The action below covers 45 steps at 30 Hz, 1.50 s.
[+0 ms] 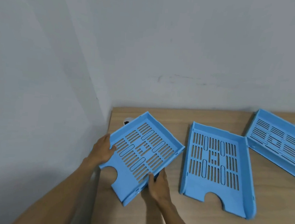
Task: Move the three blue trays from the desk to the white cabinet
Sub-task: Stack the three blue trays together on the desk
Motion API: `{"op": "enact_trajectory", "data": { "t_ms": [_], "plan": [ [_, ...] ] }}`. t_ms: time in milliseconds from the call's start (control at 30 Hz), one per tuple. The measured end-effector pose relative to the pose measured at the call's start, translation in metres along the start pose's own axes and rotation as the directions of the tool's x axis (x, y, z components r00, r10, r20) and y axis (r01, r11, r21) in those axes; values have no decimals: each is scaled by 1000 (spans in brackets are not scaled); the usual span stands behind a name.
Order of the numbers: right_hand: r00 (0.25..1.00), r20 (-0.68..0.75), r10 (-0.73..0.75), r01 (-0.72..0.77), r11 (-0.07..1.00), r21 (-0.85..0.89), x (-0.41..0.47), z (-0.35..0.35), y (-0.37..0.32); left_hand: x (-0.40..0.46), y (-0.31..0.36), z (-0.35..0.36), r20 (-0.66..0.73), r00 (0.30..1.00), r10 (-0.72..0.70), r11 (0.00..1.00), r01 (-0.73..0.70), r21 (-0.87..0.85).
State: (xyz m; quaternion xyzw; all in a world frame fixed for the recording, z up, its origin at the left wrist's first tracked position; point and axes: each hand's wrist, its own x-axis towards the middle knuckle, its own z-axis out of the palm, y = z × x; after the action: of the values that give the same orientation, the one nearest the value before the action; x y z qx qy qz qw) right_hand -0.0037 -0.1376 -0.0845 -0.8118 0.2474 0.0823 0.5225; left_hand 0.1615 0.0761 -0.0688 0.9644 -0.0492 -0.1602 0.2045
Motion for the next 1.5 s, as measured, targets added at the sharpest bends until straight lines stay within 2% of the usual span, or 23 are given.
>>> {"op": "enact_trajectory", "data": {
  "t_ms": [133, 267, 433, 633, 833, 1000, 1233, 1500],
  "plan": [
    [999, -1, 49, -49, 996, 70, 7, 2, -6, 3, 3, 3, 7, 998, -62, 994, 61, 92],
    [992, 12, 124, -124, 984, 130, 16, -11, -12, -3, 4, -3, -64, 998, 26, 997, -22, 71],
    [989, 28, 145, -148, 971, 186, 25, -32, -23, -14, 9, -23, -141, 989, 33, 993, -49, -107],
    [990, -8, 142, -134, 950, 282, 24, -70, -45, -30, 36, -45, 37, 999, -30, 904, 43, -426],
    [990, -60, 127, -102, 945, 310, 22, -121, -51, -39, 74, -35, -64, 998, -2, 857, -31, -514],
    [989, -88, 116, -80, 940, 332, 25, -168, -37, -59, 120, -14, -72, 997, -11, 827, -32, -561],
    [991, -89, 101, -63, 932, 357, 26, -246, 9, -89, 199, 32, -58, 998, -13, 719, -31, -694],
    [985, -137, 103, -53, 944, 326, 32, -320, 71, -94, 273, 99, -42, 999, 8, 734, -35, -678]
  ]
}}
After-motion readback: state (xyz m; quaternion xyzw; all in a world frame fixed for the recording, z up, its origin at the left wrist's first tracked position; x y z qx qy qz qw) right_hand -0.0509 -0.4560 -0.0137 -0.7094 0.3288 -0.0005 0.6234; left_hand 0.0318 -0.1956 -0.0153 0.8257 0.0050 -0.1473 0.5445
